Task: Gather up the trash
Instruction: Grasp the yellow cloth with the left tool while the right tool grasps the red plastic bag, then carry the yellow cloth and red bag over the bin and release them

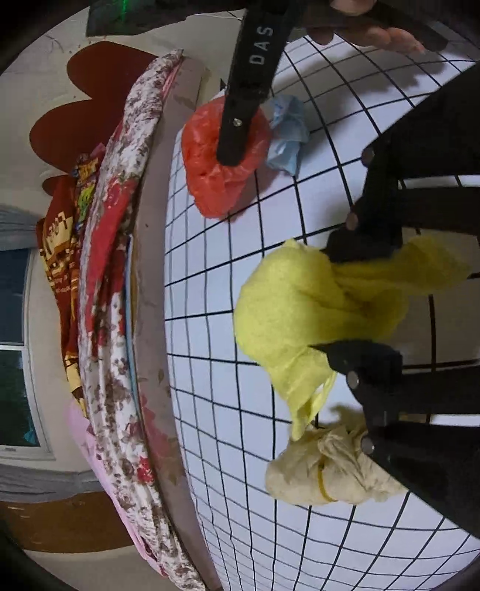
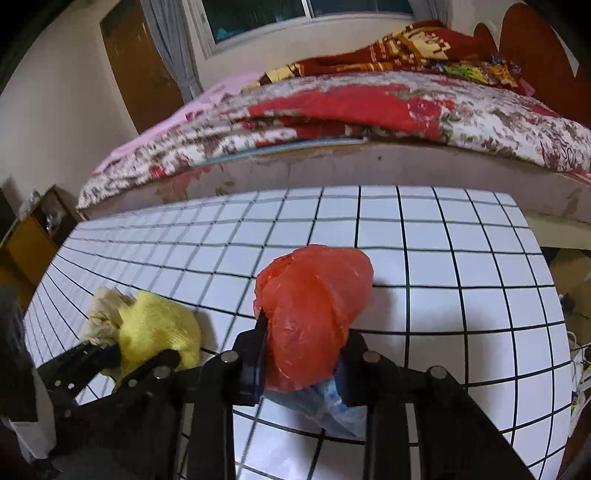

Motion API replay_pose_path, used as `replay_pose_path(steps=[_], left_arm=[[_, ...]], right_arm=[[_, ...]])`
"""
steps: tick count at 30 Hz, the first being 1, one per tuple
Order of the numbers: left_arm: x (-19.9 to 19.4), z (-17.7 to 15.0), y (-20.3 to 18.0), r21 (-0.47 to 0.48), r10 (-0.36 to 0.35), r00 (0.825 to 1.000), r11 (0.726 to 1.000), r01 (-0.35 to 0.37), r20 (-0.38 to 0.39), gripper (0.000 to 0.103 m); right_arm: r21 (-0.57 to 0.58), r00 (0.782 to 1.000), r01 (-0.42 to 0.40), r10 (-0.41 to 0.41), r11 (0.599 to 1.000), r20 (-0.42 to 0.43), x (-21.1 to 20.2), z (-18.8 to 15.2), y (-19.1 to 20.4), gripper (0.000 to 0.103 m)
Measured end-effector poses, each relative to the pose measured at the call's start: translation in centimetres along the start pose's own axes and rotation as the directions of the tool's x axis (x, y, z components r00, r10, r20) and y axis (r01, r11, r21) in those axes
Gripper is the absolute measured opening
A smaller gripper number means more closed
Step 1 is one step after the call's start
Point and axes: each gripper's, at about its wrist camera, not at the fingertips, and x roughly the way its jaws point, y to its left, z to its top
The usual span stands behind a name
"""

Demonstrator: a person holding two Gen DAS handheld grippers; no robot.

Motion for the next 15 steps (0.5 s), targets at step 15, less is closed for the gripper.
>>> replay_pose_path(steps=[15], left_arm=[[-5.3,0.5,0.1,0.017,-0.037,0.995,0.999,0.036,0.097,0.030]], right_arm=[[-0.034,0.991,0.040,-0.035,0.999,0.128,-7.6,-0.9,0.9,0.029]])
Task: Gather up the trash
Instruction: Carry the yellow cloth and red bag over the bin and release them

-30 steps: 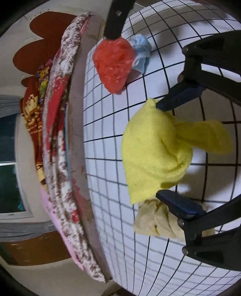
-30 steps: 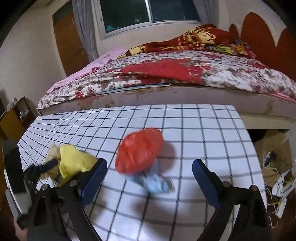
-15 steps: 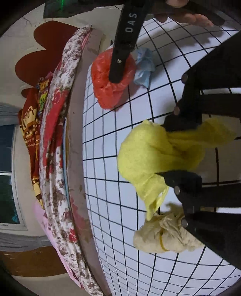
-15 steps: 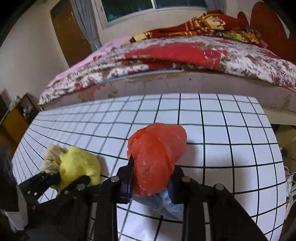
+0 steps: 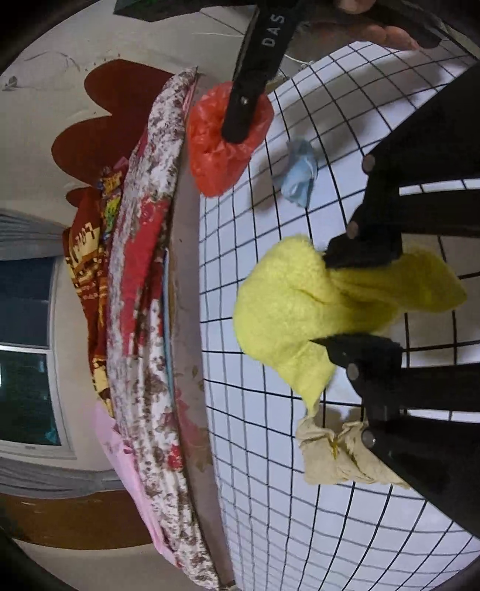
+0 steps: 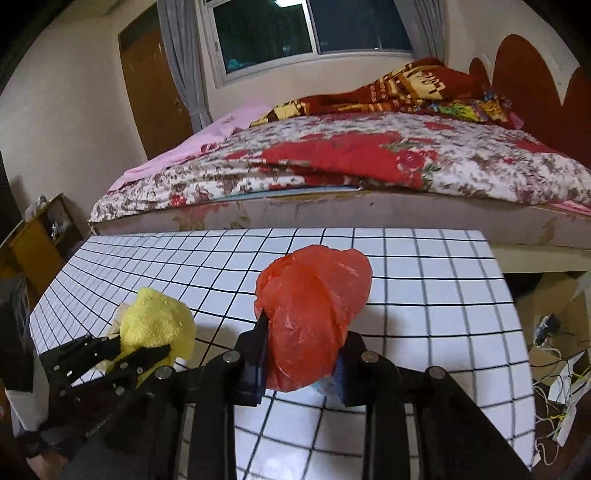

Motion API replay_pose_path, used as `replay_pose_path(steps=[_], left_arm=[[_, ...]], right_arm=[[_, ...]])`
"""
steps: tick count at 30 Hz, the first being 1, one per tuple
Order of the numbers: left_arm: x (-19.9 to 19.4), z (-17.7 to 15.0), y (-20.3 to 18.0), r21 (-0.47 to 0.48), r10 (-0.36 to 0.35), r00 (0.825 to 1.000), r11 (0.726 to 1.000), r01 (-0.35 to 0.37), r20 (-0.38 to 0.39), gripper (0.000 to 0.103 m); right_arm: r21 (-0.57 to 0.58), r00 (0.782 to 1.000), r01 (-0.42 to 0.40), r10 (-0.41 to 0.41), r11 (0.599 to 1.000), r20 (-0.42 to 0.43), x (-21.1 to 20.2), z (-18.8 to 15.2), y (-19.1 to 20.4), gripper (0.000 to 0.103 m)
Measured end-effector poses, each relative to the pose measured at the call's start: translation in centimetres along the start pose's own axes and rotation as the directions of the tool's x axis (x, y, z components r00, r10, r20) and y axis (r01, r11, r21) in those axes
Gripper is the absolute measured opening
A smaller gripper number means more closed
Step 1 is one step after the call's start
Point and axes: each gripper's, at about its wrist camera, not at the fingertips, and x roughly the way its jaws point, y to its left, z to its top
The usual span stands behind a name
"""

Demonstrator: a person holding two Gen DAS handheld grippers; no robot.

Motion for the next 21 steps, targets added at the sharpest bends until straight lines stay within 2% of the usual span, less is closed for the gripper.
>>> replay_pose_path(steps=[7,13,21], left_arm=[[-2.5,-0.2,-1.0,0.002,-0.057,0.998,0.998,0.057,0.039,0.026],[-5.0,-0.7,-3.2,0.032,-0.103,0.993,0.994,0.102,0.048,0.025],[-10.0,-2.0,-6.8,0.089,-0.144,0.987,0.987,0.137,0.077,0.025]], right_arm=[[0.013,0.999,0.033,-0.033,0.999,0.024,-5.2,-1.3,-1.5,0.029],[0.006,0.995,0.071,-0.071,0.997,0.064,-11.3,-3.5,-2.6,0.029],[0.062,0.986,0.100,-0.107,0.993,0.127,-20.0,-6.4,-4.1,0.029]])
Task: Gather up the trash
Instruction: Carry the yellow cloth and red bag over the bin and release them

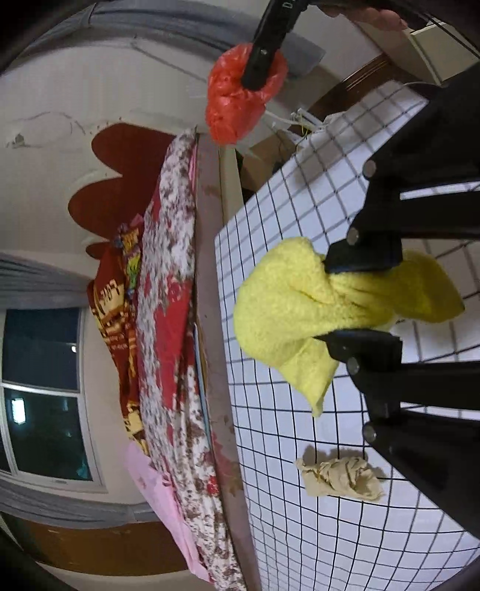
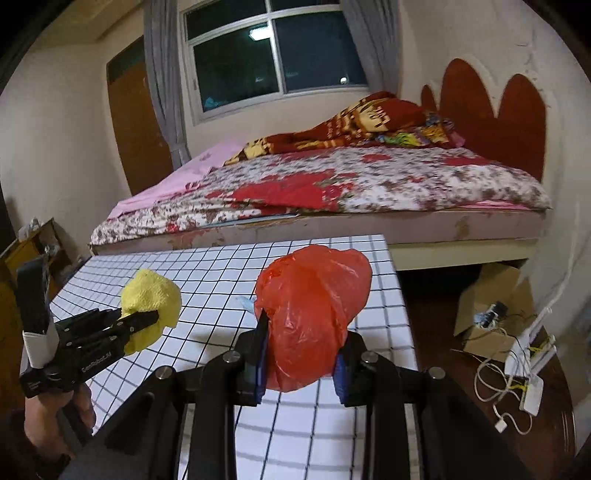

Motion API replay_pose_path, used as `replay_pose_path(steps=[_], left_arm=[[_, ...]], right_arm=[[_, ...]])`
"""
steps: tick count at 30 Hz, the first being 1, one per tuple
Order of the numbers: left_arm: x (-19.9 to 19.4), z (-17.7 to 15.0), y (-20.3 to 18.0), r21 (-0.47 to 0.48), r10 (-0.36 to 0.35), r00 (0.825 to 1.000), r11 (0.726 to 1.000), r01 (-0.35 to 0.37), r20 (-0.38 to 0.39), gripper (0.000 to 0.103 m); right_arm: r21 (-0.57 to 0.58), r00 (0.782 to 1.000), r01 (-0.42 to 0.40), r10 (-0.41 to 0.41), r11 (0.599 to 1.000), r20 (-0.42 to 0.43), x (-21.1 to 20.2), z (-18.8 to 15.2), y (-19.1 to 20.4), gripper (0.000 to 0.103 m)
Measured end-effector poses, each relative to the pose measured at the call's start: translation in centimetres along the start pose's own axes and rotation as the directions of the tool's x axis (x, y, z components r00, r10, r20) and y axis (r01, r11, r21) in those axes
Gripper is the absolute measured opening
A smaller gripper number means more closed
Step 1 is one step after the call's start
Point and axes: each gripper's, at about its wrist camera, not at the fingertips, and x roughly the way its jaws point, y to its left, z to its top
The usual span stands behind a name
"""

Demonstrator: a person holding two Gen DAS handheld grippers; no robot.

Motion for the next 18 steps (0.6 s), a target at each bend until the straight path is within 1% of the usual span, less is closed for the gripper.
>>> replay_pose_path(steps=[9,13,15,18], left_arm=[[-5.9,-1.0,-5.7,0.075,-0.060,0.997,0.996,0.057,0.040,0.025],[-7.5,-1.7,-8.9,0.126,-0.094,0.994,0.988,0.087,0.054,0.025],[-7.9,-2.3,-10.3,0.146,-0.108,0.992,0.984,0.099,0.058,0.025],[-7.8,-2.9,-11.9,0.153,-0.131,0.990,0.980,0.123,0.043,0.025]], right_arm=[[0.037,0.995,0.049,-0.052,0.998,0.083,-10.5,-3.0,-2.2,0.029],[0.053,0.991,0.074,-0.080,0.996,0.106,-13.7,-4.5,-3.3,0.029],[0.066,0.990,0.086,-0.092,0.994,0.108,-14.6,-5.5,-4.1,0.029],[0.087,0.989,0.108,-0.116,0.990,0.094,-15.5,-7.1,-5.5,0.029]])
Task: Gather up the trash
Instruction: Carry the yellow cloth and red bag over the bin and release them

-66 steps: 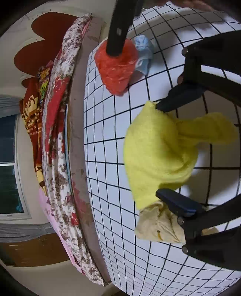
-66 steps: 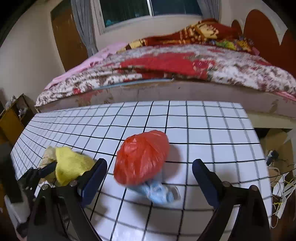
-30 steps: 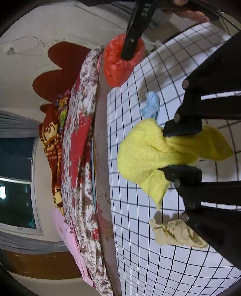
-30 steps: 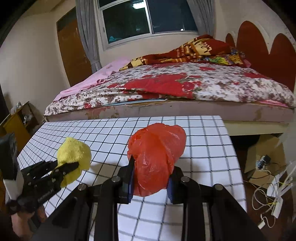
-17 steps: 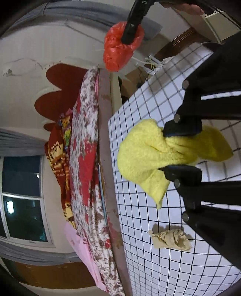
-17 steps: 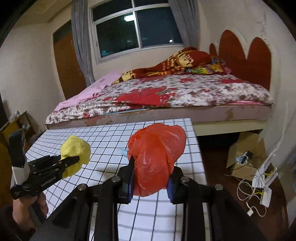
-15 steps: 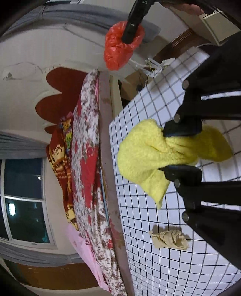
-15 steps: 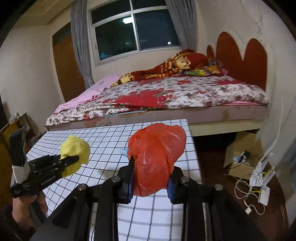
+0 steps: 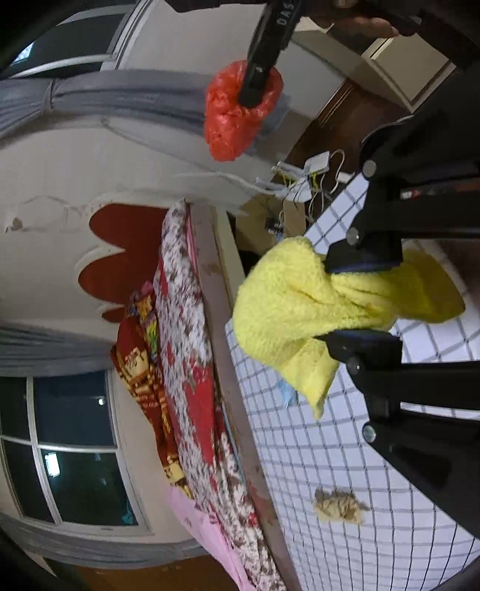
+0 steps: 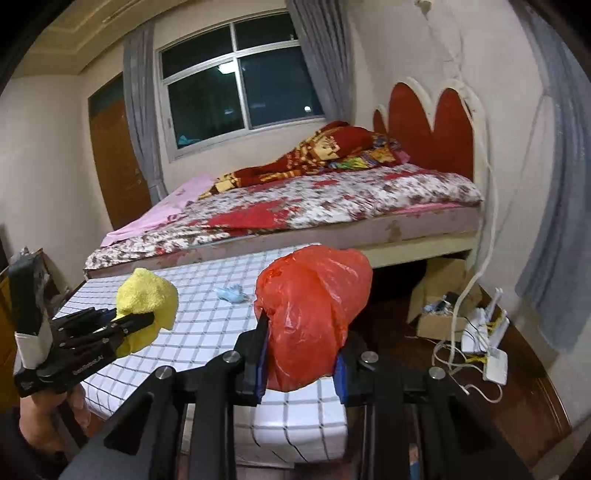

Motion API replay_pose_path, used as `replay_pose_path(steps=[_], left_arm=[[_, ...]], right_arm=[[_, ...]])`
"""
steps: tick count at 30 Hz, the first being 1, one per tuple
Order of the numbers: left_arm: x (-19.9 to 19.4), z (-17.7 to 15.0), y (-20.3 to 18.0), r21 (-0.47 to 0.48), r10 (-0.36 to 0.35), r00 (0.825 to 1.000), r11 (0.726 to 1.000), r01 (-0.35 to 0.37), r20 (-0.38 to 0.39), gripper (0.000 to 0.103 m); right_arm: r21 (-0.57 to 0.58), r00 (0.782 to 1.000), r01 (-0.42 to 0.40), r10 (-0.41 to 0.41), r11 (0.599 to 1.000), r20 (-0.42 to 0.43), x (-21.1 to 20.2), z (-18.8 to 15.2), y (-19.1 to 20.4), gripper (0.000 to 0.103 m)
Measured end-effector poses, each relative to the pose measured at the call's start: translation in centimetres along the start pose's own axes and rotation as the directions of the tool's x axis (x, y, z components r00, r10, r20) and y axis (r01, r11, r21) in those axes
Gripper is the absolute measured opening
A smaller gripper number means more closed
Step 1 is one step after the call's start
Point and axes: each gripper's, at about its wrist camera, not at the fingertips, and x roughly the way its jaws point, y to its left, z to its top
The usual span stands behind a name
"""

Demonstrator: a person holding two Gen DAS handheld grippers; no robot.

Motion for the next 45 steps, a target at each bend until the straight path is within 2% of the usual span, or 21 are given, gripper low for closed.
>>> replay_pose_path(steps=[12,21,27,34,40,45], left_arm=[[1.5,-1.6,-6.9,0.059,-0.095,0.994,0.993,0.098,-0.053,0.025],[3.2,-2.6,-12.3,0.112,-0.176,0.979,0.976,0.186,-0.099,0.025],[4.6,-4.5,-16.2,0.127,-0.241,0.958,0.957,0.261,-0.154,0.025],[6.5,-7.2,-19.2,0.127,-0.283,0.929,0.939,0.319,-0.240,0.025],[8.5,-9.5,-20.8,0.106,-0.292,0.906,0.935,0.337,-0.307,0.025],[11.0,-10.9,-20.6,0.035,-0.297,0.886,0.943,0.330,-0.357,0.025]], right_arm=[[0.089,0.997,0.077,-0.075,0.993,-0.024,-2.9,-4.0,-6.4,0.029],[0.138,0.990,0.136,-0.128,0.981,-0.061,-4.8,-7.7,-11.0,0.029],[0.155,0.978,0.185,-0.167,0.970,-0.121,-5.3,-10.5,-13.7,0.029],[0.161,0.953,0.242,-0.203,0.957,-0.227,-4.4,-13.8,-16.3,0.029],[0.181,0.929,0.265,-0.201,0.947,-0.309,-2.4,-16.1,-18.5,0.030],[0.185,0.914,0.266,-0.186,0.946,-0.360,-0.3,-17.6,-19.1,0.030]])
